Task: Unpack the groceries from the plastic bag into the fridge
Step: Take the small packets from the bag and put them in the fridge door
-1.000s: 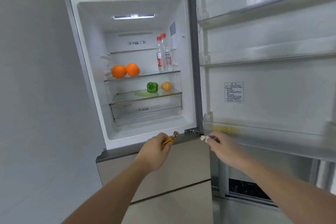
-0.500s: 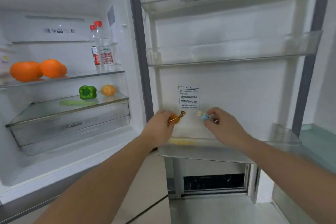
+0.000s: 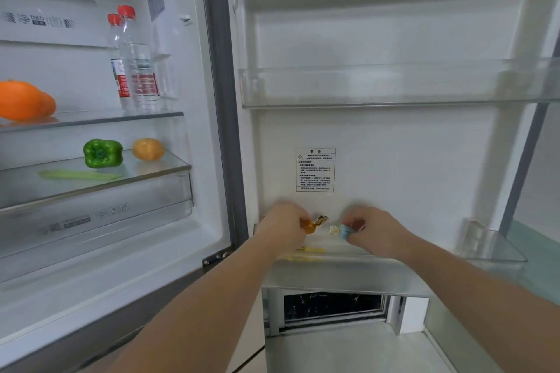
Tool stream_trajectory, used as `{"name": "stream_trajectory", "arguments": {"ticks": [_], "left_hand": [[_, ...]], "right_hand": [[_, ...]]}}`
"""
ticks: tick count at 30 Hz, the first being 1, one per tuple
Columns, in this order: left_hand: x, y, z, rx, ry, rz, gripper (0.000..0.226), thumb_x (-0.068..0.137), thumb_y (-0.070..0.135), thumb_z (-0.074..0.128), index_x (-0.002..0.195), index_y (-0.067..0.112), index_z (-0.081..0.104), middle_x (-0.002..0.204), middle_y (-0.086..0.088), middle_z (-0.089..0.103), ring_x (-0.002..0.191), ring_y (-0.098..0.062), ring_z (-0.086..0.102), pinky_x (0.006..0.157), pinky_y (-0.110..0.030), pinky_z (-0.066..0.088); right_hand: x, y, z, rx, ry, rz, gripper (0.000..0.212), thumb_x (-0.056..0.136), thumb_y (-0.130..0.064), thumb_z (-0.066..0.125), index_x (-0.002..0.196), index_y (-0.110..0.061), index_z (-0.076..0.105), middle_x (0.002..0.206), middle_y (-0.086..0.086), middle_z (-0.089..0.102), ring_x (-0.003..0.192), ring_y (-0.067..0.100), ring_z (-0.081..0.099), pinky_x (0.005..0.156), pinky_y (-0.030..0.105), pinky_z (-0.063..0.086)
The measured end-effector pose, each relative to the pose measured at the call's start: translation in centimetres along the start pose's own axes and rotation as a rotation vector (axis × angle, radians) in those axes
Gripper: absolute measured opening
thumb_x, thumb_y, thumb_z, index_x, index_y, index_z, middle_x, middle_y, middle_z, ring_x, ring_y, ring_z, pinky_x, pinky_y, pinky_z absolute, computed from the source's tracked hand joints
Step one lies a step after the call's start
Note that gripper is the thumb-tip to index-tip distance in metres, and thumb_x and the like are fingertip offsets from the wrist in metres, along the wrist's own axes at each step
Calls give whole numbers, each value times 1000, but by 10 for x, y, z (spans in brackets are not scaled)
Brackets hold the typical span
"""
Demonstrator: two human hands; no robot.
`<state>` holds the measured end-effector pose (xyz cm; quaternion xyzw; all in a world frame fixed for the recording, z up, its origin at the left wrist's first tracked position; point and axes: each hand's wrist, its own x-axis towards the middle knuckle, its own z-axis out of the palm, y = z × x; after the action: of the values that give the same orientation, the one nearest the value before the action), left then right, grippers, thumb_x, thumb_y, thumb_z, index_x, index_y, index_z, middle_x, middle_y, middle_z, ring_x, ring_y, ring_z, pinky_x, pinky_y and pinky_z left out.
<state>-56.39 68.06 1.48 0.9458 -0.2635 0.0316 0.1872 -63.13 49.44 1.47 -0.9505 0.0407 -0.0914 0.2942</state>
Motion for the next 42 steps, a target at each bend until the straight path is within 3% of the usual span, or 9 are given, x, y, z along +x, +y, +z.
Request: {"name": "stream_trajectory", "arguments": {"ticks": [3, 7, 11, 16, 23, 31, 36, 39, 42], "left_hand": [[3, 0, 3, 28, -77, -12, 24, 92, 25, 59, 68, 24, 59, 70, 6, 56, 67, -11, 52, 58, -23, 41], [9, 3, 0, 161, -200, -35, 19, 91, 14, 55, 100, 17, 71, 95, -2, 67, 93, -22, 63, 83, -31, 54], [13, 6, 0, 243, -268, -17, 30, 89, 3, 48, 107, 15, 68, 94, -2, 61, 92, -24, 60, 82, -32, 52], [16, -1, 9, 123, -192, -28, 48, 87, -5, 53, 127, 19, 61, 123, -1, 63, 111, -19, 59, 97, -30, 49], [7, -1, 7, -2, 6, -3, 32, 93, 6, 51, 114, 24, 66, 112, 5, 62, 104, -13, 59, 93, -30, 51], [-26, 9, 1, -161, 255, -51, 24, 94, 21, 49, 111, 25, 66, 94, 9, 64, 83, -11, 61, 82, -33, 55], [-60, 18, 6, -136, 262, -87, 24, 96, 29, 48, 113, 27, 66, 102, 9, 65, 93, -9, 60, 87, -30, 52], [-88, 20, 5, -37, 336, -78, 25, 97, 34, 48, 114, 29, 65, 111, 11, 64, 101, -9, 57, 92, -31, 47], [-117, 17, 0, 14, 388, -105, 25, 96, 34, 48, 116, 30, 64, 117, 13, 61, 106, -10, 55, 93, -30, 44]], "right_hand": [[1, 1, 0, -37, -36, 50, 14, 78, -15, 68, 92, -17, 67, 92, 2, 66, 80, 16, 57, 69, 24, 44], [3, 1, 2, -85, -79, 135, 22, 76, -11, 67, 97, -8, 70, 99, 8, 70, 82, 17, 58, 74, 28, 48], [4, 3, 2, -81, -84, 189, 19, 74, -12, 68, 92, -8, 72, 85, 6, 68, 75, 18, 57, 65, 27, 47], [4, 4, 3, -85, -72, 201, 3, 70, -9, 64, 69, -8, 66, 64, 2, 56, 59, 16, 49, 55, 23, 38], [1, 4, 6, -99, 57, 167, 16, 77, -19, 56, 62, -22, 55, 67, -4, 59, 70, 18, 57, 60, 25, 41], [-10, -1, 4, -32, 241, -17, 16, 85, -24, 51, 77, -18, 63, 75, 0, 66, 73, 21, 61, 65, 28, 48], [-19, -4, 2, -1, 284, -193, 17, 89, -28, 51, 73, -26, 55, 69, -6, 59, 68, 15, 56, 62, 28, 44], [-28, -6, -2, -43, 289, -348, 8, 90, -29, 54, 94, -28, 60, 81, -12, 56, 78, 12, 54, 70, 26, 38], [-45, -13, 5, -138, 296, -517, 23, 90, -29, 55, 113, -27, 59, 102, -13, 56, 100, 11, 54, 86, 27, 35]]}}
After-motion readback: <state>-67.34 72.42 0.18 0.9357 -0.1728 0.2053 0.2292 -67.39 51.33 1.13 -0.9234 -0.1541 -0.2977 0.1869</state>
